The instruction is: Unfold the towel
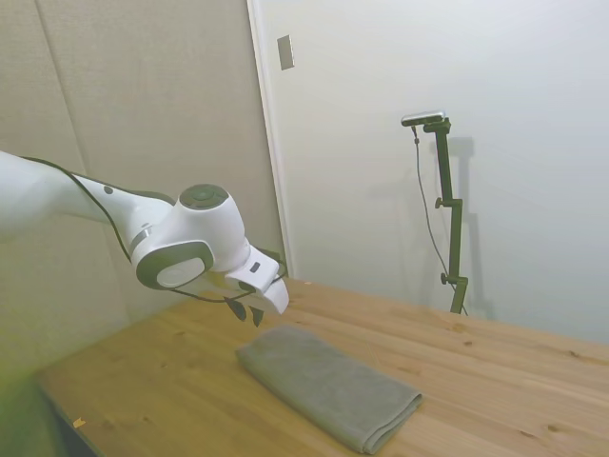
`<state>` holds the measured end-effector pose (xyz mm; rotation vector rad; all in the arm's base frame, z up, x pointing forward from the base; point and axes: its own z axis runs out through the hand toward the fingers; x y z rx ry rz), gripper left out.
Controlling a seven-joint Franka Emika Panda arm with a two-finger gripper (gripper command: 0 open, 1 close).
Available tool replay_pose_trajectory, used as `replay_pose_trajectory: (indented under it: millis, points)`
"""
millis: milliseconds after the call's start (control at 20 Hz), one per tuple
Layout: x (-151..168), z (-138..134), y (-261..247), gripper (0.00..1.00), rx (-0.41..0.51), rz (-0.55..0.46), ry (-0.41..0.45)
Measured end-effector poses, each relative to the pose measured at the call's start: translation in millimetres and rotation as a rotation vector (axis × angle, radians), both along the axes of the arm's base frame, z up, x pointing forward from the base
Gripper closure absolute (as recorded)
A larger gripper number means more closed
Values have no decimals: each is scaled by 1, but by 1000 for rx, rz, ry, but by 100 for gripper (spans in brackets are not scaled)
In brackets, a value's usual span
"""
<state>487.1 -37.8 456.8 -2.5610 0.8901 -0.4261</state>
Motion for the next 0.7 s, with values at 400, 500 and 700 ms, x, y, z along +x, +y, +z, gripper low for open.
replay_pose_trajectory:
  millis: [400, 500, 700]
  points:
    - [-14, 7, 3, 0, -170, -264, 236]
    - [-19, 10, 18, 0, -203, -333, 300]
    - [-38, 24, 46, 0, -244, -412, 391]
